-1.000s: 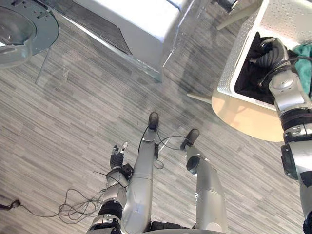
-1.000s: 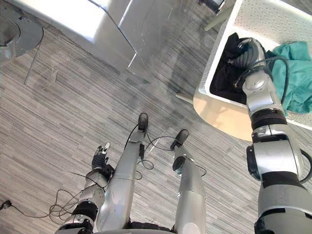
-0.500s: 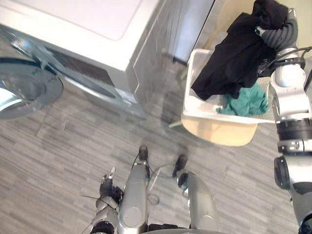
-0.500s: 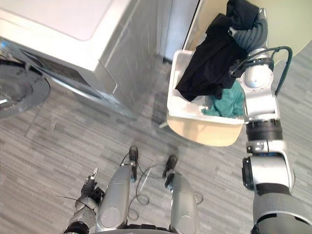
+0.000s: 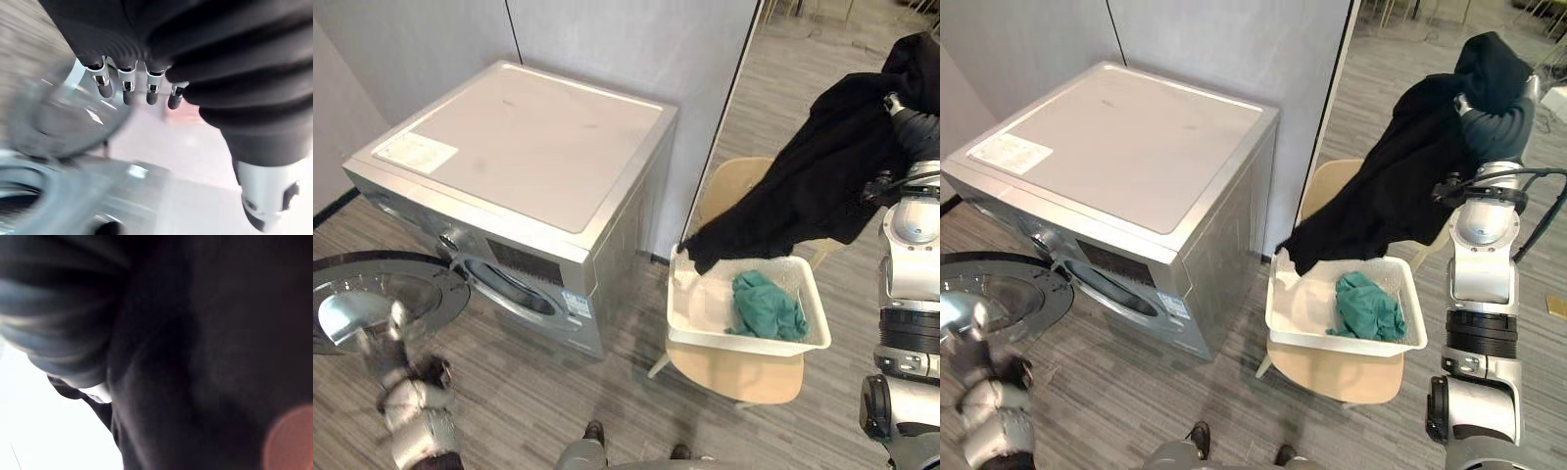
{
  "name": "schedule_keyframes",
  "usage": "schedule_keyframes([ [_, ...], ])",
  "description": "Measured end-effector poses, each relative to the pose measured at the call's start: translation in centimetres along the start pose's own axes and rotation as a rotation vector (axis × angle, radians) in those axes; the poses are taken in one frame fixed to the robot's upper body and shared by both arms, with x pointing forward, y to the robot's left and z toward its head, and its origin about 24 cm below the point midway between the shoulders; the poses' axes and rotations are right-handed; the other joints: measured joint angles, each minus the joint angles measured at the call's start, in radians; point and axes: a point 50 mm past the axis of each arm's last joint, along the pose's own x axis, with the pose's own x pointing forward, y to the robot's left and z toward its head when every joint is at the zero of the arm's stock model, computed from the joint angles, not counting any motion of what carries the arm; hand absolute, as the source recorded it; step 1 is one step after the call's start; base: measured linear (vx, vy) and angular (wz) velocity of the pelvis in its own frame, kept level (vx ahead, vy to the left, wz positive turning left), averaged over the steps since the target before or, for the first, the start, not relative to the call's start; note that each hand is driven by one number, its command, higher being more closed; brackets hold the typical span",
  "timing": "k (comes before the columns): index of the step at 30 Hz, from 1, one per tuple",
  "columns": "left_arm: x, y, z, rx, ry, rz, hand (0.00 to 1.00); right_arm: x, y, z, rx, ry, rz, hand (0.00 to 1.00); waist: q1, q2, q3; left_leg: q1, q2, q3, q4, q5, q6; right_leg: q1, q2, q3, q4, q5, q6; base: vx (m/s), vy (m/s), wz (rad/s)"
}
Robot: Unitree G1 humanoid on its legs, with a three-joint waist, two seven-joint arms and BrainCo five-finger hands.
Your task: Pick up the laundry basket with both hands and put the clothes into the washing machine.
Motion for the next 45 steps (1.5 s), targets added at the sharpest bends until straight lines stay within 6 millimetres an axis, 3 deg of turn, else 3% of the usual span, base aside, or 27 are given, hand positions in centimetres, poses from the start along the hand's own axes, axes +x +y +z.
schedule_keyframes([
  [1,0.0,-2.6,2.3,-0.006,-0.117,-0.074,0.0,0.0,0.0,0.0,0.001,-0.001,0.003,1.0,0.0,0.009,-0.013,0.024,-0.008,-0.002,-0.002,-0.001,0.002,0.032,-0.004,0.006,-0.025,0.01,0.004,0.07,0.026,-0.09],
  [6,-2.6,-10.8,5.8,0.001,-0.308,-0.356,0.0,0.1,0.8,0.4,0.021,-0.016,0.041,1.0,-0.006,0.027,-0.043,0.089,-0.026,0.008,-0.031,-0.002,0.004,0.068,-0.01,0.056,-0.056,0.023,0.015,0.03,0.043,-0.25],
  [9,-5.0,-15.9,6.8,-0.056,-0.346,-0.56,0.0,0.5,1.8,1.3,0.058,-0.042,0.067,1.0,-0.026,0.033,-0.049,0.12,-0.024,0.012,-0.052,-0.002,0.005,0.083,-0.004,0.077,-0.054,0.025,0.013,-0.01,0.013,-0.25],
  [13,-11.1,-23.0,8.0,-0.125,-0.392,-0.981,0.0,0.3,2.8,2.8,0.146,-0.086,0.082,1.0,-0.047,0.044,-0.062,0.151,-0.02,0.039,-0.073,-0.002,0.005,0.082,0.001,0.121,-0.053,0.037,0.013,-0.04,0.011,-0.3],
  [16,-14.2,-26.1,6.6,-0.106,-0.323,-1.213,0.0,-0.1,3.6,3.3,0.204,-0.099,0.096,1.0,-0.063,0.056,-0.071,0.165,-0.016,0.058,-0.088,-0.002,0.005,0.075,0.007,0.147,-0.053,0.046,0.015,-0.07,0.02,-0.23],
  [23,-18.0,-28.9,-1.1,0.182,-0.05,-1.44,0.0,-0.8,4.8,4.6,0.315,-0.125,0.111,1.0,-0.091,0.067,-0.078,0.166,-0.01,0.073,-0.108,-0.005,0.009,0.046,0.019,0.188,-0.051,0.062,0.017,-0.07,0.005,-0.16],
  [27,-19.7,-29.3,-3.6,0.333,-0.014,-1.496,0.0,-1.3,5.4,5.4,0.39,-0.15,0.112,1.0,-0.11,0.062,-0.077,0.167,-0.007,0.077,-0.107,-0.005,0.009,0.045,0.018,0.194,-0.051,0.064,0.019,-0.01,-0.001,-0.03],
  [34,-21.5,-31.5,-3.2,0.445,-0.121,-1.546,0.0,-2.0,7.5,6.2,0.474,-0.142,0.149,1.0,-0.112,0.059,-0.077,0.163,-0.008,0.088,-0.107,-0.005,0.009,0.034,0.021,0.211,-0.051,0.068,0.018,0.0,0.0,-0.06],
  [45,-22.4,-33.1,-1.6,0.408,-0.162,-1.499,0.0,-2.7,9.2,7.1,0.543,-0.135,0.172,1.0,-0.134,0.043,-0.078,0.163,-0.014,0.079,-0.108,-0.005,0.009,0.035,0.019,0.21,-0.051,0.068,0.018,0.0,0.0,0.0],
])
